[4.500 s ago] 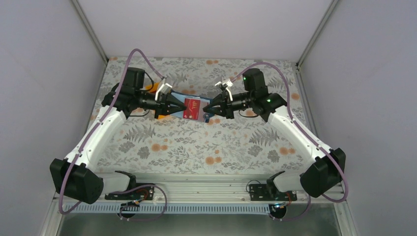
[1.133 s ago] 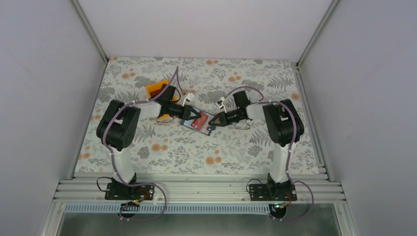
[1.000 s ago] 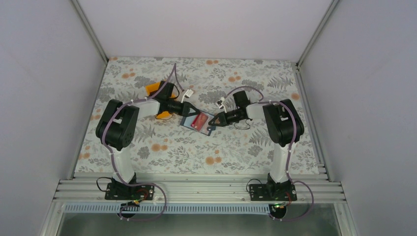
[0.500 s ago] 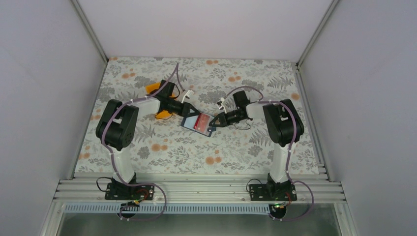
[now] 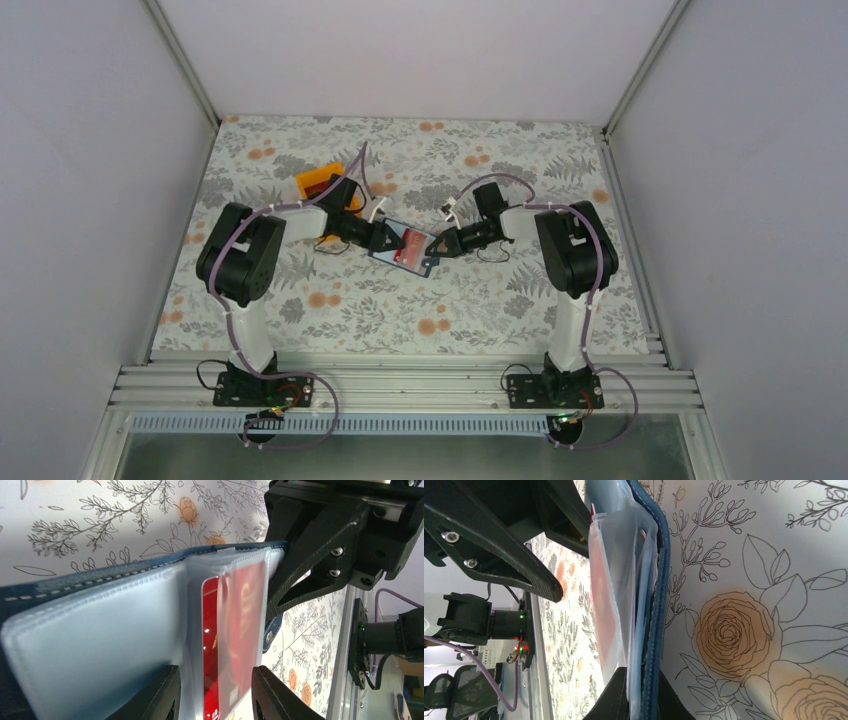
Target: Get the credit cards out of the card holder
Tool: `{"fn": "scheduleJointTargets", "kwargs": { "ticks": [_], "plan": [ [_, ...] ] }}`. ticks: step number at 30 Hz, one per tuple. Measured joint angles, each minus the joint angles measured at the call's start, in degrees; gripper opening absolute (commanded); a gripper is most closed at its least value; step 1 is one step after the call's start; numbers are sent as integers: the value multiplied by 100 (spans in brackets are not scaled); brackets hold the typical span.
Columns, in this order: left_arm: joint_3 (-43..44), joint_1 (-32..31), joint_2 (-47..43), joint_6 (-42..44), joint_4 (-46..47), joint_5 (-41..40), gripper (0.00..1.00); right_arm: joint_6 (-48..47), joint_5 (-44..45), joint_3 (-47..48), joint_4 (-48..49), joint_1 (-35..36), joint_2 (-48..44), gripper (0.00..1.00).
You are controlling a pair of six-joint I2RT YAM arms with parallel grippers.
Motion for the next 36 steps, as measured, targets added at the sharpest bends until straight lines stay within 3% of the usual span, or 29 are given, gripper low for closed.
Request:
{"fn": "scheduleJointTargets", "kwargs": {
  "ticks": [6,14,27,36],
  "plan": [
    [-168,-4,0,-98,205,192,34,-15,-4,44,-20,0,42,4],
    [-221,-48,2,-221,326,372,3,-17,-2,52,-24,0,44,4],
    [-179,83,-2,15,114,321,2,-59,31,63,-144,-109,44,4],
    [-66,245,-647,754,-306,-400,2,-42,188,63,-437,-387,37,5]
  ]
}}
